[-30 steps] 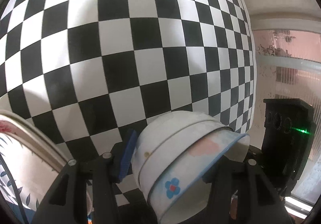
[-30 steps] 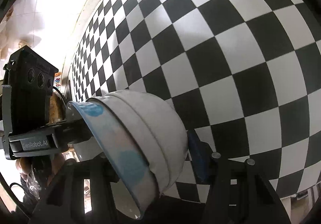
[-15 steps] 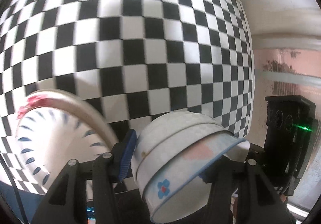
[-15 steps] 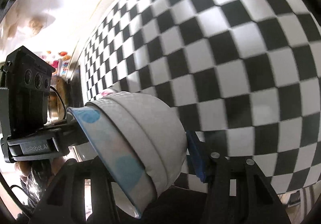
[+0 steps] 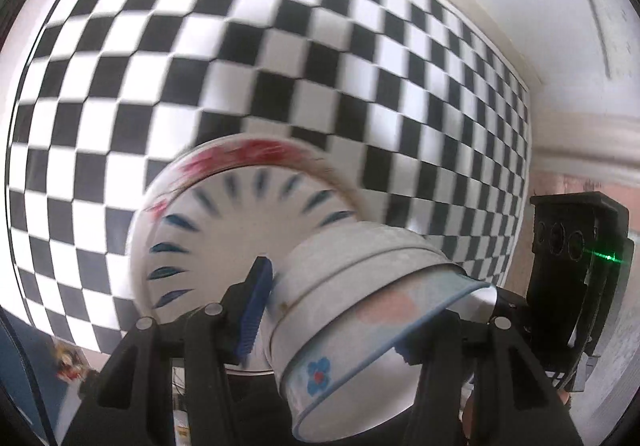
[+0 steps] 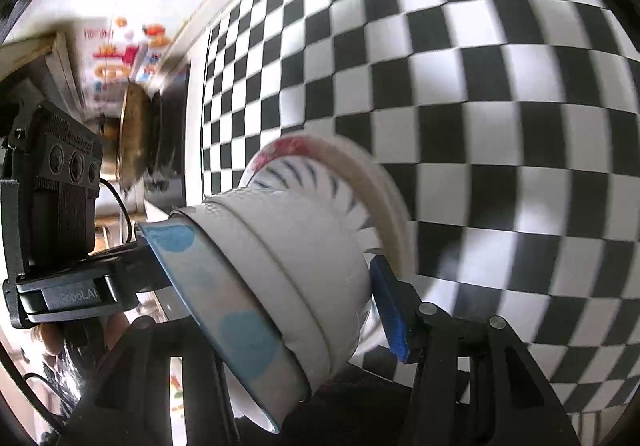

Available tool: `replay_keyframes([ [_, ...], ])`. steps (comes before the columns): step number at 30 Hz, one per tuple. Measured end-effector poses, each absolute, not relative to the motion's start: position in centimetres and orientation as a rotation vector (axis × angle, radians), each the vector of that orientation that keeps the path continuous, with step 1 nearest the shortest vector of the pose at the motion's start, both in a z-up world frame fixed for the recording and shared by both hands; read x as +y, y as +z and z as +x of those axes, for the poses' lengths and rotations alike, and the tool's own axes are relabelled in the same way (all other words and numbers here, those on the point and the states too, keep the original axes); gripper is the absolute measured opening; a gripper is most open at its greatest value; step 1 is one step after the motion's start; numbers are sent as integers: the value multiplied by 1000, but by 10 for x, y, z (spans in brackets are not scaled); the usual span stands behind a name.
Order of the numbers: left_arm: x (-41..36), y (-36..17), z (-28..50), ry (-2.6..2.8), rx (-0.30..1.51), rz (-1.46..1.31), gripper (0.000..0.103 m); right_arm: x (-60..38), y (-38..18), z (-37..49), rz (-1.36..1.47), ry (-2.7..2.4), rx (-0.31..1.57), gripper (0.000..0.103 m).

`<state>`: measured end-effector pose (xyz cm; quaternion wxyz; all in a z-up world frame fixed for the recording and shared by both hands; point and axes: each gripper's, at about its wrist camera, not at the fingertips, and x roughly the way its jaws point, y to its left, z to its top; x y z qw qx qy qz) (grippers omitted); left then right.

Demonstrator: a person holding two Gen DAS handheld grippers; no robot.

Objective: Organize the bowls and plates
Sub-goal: 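Lift the bowl stack with both grippers and carry it over the plate stack, then lower the bowl stack onto the plate stack and open both grippers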

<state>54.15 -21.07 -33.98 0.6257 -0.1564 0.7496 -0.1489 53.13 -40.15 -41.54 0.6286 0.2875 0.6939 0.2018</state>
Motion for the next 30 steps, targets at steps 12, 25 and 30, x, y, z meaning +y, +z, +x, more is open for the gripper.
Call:
replay_keyframes([
  [12,-171,-374,542,-267,1742,-487,48,-358,-447,547,609,479,1663,52],
  [25,-166,-375,543,-266,1742,-476,48,-355,-448,552,597,469,1679,51],
  [30,-167,-374,543,-275,1741,-480,48,-357,-446,554,559,444,1685,51],
])
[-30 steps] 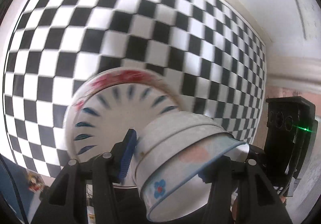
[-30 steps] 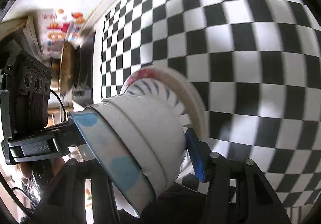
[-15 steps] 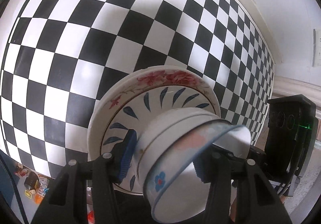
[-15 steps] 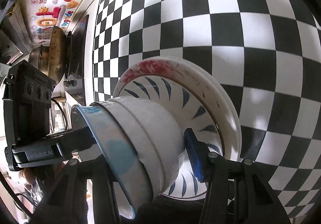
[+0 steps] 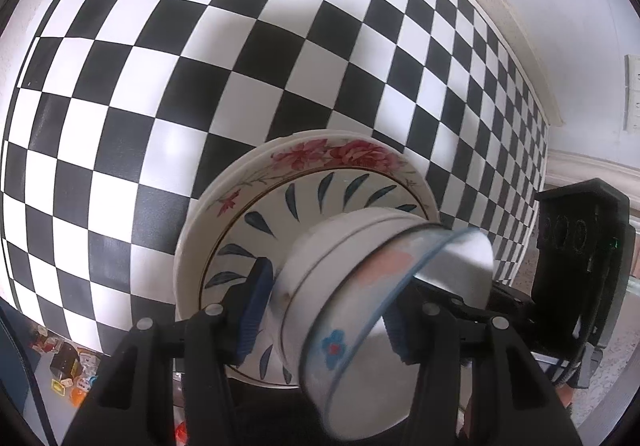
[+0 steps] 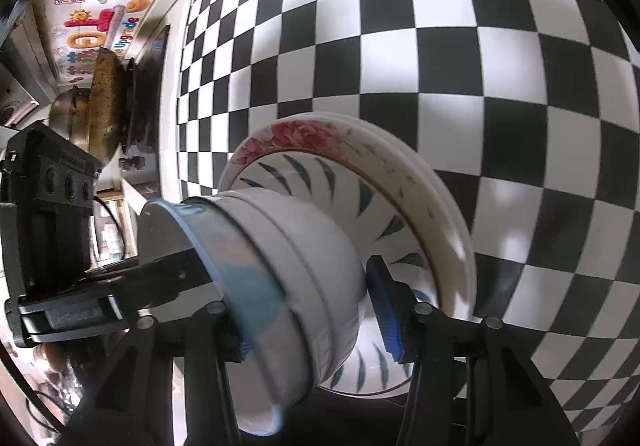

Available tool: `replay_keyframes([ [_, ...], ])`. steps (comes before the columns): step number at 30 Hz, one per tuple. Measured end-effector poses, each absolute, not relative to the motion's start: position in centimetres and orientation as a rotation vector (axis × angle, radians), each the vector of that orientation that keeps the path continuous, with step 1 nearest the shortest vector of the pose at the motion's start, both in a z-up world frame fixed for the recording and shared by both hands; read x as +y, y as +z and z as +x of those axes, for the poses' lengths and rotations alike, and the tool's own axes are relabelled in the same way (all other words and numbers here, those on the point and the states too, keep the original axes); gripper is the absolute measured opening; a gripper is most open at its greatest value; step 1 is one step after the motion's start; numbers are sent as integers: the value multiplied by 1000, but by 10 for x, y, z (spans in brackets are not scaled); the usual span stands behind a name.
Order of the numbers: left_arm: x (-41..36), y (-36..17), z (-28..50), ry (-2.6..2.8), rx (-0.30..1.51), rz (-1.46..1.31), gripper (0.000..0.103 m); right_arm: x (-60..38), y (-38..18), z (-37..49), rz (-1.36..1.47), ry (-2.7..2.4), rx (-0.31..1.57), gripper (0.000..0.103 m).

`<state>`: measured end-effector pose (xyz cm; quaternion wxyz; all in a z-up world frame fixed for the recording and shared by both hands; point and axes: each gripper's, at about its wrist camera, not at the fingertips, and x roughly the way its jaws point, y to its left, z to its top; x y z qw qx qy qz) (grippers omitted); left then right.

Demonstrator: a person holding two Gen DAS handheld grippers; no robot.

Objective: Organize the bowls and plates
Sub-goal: 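Lower the bowl stack onto the plate stack and open both grippers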

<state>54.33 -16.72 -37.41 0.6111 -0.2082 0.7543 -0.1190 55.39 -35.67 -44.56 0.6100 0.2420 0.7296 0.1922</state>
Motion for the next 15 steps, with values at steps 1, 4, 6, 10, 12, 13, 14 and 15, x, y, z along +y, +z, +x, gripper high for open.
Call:
replay_keyframes([
  [1,-167,-374,543,-274,1741,-476,48,-358,-444,555,557,440,1684,51],
  [4,-169,-373,544,-270,1740,-461,48,-359,-440,557,541,438,1678,51],
  [6,-171,-372,544,-270,1737,-447,48,-359,-435,558,525,434,1667,51],
  [10,-171,-366,545,-256,1722,-421,48,-358,-419,558,453,409,1632,51],
  [12,-172,-362,544,-247,1709,-401,48,-357,-412,558,417,397,1616,51],
  [13,-173,-359,544,-239,1702,-386,48,-358,-409,557,404,388,1609,51],
  [14,-172,-358,543,-232,1695,-374,48,-359,-406,556,388,375,1604,51],
  [15,-172,-354,542,-225,1682,-356,48,-360,-402,554,369,361,1592,51],
])
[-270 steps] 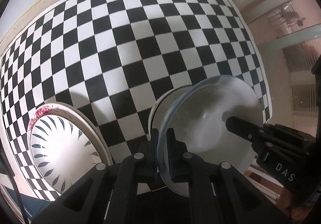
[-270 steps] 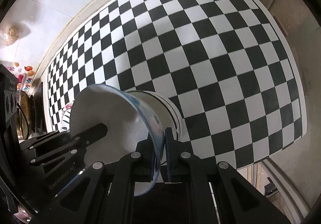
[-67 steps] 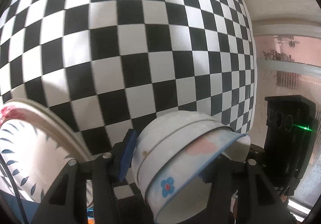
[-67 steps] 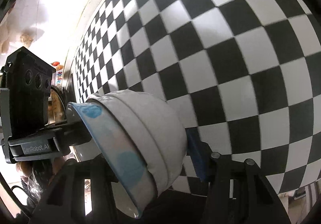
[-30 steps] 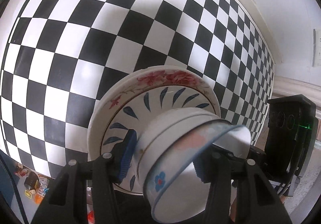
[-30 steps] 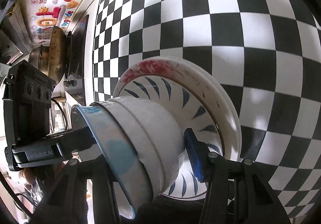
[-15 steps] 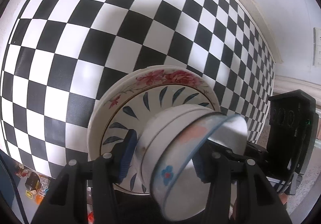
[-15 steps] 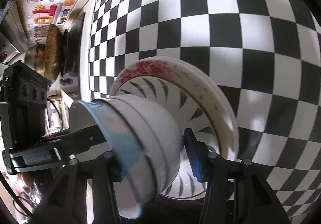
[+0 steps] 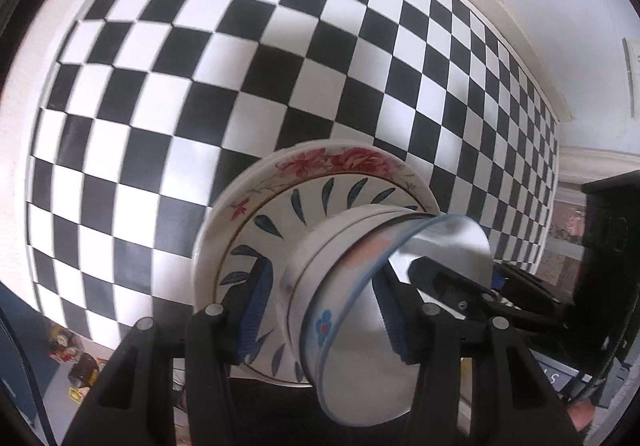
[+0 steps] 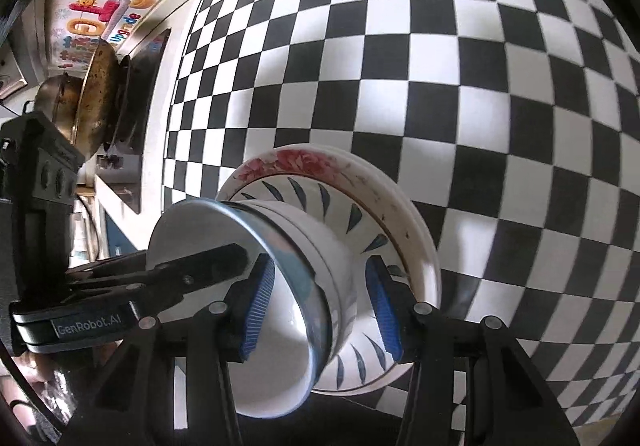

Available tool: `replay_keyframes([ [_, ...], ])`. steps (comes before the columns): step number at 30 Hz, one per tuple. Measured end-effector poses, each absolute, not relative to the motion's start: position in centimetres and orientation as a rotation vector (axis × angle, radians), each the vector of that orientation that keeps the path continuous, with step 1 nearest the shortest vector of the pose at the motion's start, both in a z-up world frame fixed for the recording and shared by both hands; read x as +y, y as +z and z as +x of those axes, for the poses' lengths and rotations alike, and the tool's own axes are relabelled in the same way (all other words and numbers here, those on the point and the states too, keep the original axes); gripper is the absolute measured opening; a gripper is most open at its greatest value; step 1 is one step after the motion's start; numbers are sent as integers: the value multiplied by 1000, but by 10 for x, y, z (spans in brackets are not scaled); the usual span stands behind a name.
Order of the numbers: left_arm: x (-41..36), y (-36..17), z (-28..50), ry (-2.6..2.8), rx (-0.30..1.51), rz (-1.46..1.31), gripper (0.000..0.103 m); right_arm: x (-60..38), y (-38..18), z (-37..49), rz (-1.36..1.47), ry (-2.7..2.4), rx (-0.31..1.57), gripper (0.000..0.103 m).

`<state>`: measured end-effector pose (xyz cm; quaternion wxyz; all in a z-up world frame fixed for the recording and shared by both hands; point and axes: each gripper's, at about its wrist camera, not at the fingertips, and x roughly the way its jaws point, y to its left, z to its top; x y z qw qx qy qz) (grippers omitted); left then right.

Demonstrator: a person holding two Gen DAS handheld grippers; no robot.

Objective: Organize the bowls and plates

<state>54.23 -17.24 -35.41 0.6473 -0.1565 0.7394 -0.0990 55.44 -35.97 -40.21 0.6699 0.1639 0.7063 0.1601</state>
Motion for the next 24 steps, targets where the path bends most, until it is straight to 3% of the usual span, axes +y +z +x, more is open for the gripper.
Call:
replay_keyframes([
  [13,-177,-310,520,-147,1530,-150,50,-365,-349,523,147,248,1470,53],
  [18,-175,-294,507,-88,1463,-65,58,-366,-325,507,96,207,1419,75],
  [19,-174,-291,504,-74,1452,-50,67,-366,-320,504,84,194,1410,81],
  [22,-170,-283,496,-50,1405,-34,84,-367,-309,496,82,161,1378,101],
  [24,-168,-278,490,-33,1378,-14,89,-368,-300,489,67,126,1349,103],
])
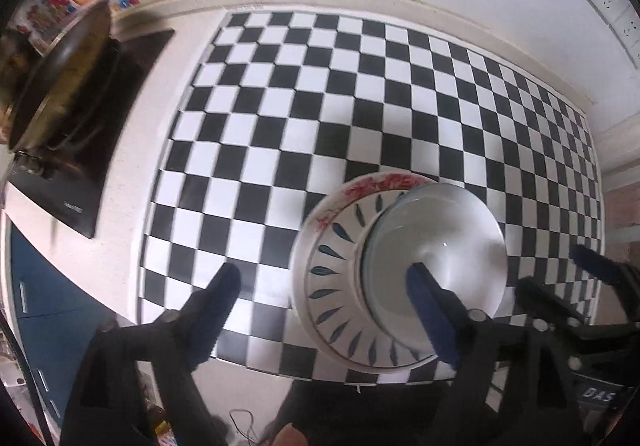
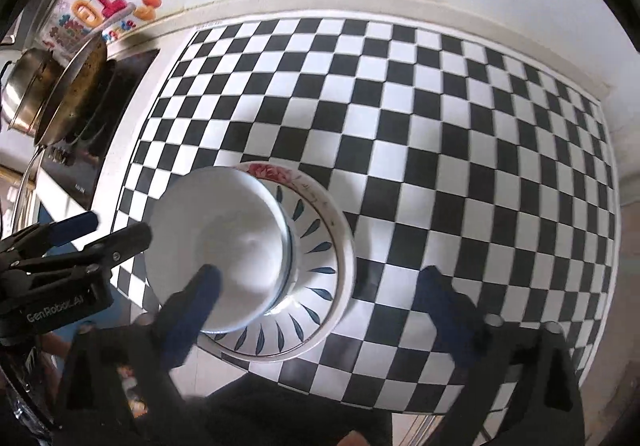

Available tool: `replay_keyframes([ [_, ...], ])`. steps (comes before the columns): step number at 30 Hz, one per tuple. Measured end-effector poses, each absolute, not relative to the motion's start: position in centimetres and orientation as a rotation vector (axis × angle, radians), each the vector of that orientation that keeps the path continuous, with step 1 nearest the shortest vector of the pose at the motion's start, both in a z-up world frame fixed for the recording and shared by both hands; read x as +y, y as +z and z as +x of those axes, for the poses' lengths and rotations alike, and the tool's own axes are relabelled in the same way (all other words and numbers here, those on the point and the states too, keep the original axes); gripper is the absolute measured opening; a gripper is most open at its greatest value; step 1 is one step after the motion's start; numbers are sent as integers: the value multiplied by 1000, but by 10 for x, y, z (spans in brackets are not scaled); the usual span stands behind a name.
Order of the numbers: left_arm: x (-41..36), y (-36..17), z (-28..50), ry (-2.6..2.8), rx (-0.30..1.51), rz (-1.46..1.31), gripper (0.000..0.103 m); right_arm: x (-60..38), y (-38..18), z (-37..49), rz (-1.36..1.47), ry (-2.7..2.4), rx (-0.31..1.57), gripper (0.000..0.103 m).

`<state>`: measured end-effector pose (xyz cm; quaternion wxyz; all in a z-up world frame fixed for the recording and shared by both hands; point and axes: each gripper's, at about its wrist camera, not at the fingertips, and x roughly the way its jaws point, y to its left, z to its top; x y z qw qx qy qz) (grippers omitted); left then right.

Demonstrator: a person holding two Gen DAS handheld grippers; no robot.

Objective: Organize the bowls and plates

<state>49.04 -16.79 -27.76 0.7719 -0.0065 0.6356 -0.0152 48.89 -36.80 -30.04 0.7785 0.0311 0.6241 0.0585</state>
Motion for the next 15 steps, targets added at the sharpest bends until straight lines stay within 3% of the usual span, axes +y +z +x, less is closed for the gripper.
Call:
replay_keyframes([
  [3,-166,-270,482,-11,1328,11,95,-368,-287,478,27,63,1295,103],
  [15,-160,-209,443,-44,1124,69,96,-370,-221,424,92,-96,1116,103],
])
